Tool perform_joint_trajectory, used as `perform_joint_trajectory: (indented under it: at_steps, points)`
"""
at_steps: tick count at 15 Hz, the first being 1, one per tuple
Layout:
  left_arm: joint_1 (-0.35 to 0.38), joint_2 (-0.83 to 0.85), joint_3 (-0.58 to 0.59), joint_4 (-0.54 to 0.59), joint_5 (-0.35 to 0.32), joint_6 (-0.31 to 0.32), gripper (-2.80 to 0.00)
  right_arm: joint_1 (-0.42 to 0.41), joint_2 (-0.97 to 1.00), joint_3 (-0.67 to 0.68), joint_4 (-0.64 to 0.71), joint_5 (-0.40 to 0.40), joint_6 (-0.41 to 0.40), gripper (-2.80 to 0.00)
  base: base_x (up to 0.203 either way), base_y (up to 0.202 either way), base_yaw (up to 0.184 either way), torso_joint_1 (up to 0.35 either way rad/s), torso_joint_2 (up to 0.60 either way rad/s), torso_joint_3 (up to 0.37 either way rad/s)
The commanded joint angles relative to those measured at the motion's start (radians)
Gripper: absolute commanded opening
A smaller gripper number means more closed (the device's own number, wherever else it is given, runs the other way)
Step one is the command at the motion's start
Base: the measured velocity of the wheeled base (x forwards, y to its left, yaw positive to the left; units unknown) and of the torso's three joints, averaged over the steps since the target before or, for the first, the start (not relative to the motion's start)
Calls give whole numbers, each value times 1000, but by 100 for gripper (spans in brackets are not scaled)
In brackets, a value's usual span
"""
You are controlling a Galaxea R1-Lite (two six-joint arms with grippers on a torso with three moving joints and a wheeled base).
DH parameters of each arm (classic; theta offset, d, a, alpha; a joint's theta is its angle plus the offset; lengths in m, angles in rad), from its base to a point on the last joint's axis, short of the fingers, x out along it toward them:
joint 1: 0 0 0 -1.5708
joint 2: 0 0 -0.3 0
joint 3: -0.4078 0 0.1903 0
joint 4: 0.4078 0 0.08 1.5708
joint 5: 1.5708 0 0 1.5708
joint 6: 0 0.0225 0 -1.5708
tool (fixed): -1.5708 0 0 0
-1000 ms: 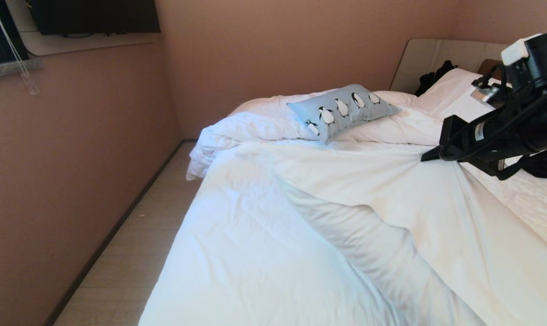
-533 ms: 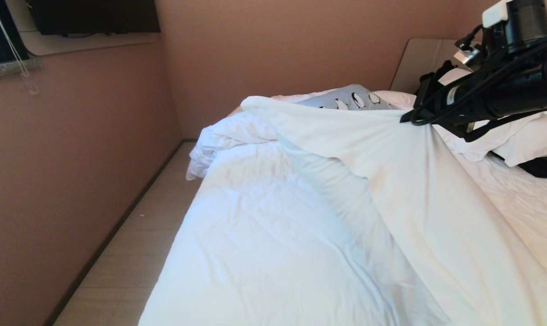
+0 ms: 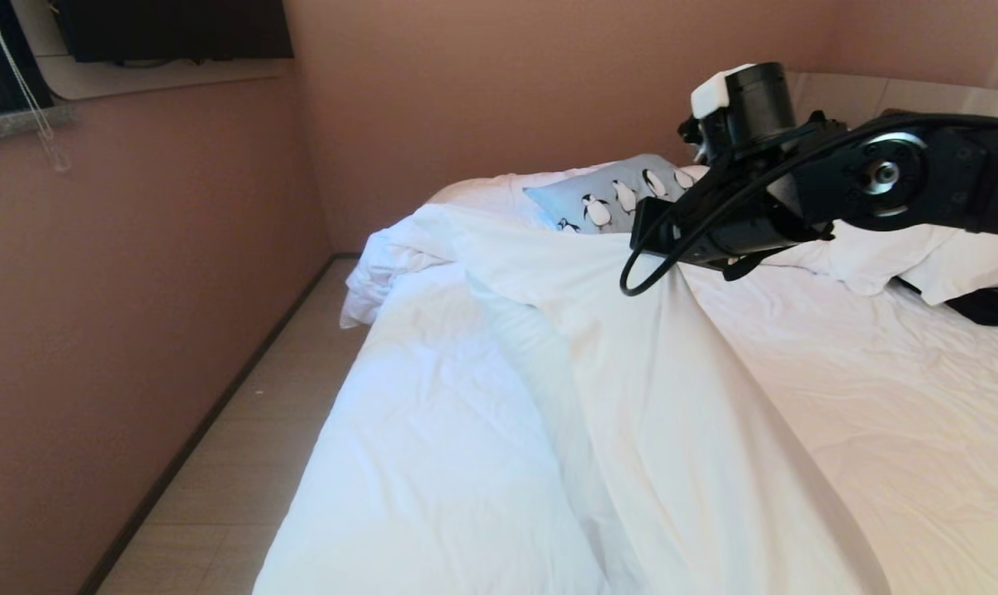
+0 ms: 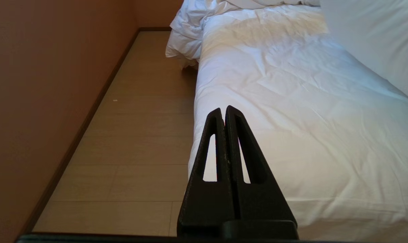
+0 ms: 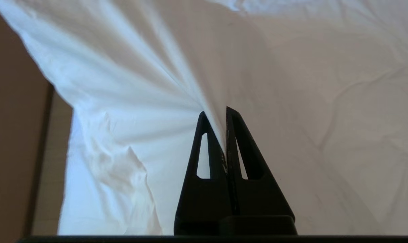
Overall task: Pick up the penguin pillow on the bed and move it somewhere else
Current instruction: Place the pillow at the end of the bed
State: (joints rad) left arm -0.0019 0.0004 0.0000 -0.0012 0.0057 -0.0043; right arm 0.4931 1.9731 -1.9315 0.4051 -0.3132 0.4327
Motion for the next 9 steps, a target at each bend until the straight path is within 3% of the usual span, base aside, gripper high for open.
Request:
perform_joint_trajectory:
  at_steps: [1,5,9]
  points:
    - [0,0,0,1,0,0,-280,31,60,0,-9,-223,-14,-280,0,0,0,0,0,0]
    - [0,0,0,1,0,-1,-280,51,152,0,-13,-348,-11,-280,0,0,0,0,0,0]
    - [0,0,1,0,0,0,-280,29,119,-1,-105,-426,-25,-280,0,0,0,0,0,0]
